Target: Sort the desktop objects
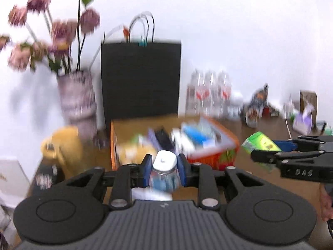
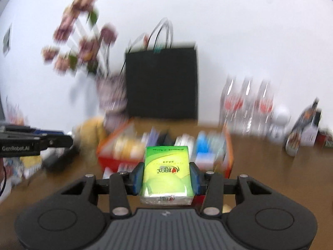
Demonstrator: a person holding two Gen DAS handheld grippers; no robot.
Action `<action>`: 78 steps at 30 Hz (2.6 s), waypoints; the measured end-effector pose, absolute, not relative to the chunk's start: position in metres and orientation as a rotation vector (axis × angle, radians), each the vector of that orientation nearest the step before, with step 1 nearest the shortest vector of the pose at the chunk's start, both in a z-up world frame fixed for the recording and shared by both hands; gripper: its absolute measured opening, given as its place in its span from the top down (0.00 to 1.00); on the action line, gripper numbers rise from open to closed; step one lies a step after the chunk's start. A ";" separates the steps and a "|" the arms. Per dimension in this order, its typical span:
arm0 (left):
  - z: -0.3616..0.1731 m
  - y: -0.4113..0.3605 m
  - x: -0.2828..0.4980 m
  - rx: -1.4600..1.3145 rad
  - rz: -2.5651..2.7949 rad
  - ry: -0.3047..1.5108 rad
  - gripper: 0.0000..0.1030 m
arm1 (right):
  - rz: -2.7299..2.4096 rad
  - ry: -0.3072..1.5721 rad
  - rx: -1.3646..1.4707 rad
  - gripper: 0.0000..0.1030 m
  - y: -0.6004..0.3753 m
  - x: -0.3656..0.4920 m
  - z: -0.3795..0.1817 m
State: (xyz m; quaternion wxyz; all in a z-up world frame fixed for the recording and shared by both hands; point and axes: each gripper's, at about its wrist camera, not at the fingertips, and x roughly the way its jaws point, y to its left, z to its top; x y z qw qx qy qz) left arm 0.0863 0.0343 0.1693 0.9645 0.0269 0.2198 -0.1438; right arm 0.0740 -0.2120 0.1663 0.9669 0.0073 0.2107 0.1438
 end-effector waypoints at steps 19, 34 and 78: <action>0.091 0.025 0.323 -0.095 -0.112 0.726 0.71 | 0.276 0.828 0.112 0.45 -0.154 0.309 0.100; 0.118 0.027 0.279 -0.076 -0.080 0.784 0.21 | 0.212 0.872 0.076 0.23 -0.178 0.277 0.125; 0.001 0.006 -0.019 0.001 0.033 0.699 0.00 | 0.133 0.708 -0.028 0.00 -0.182 -0.018 0.016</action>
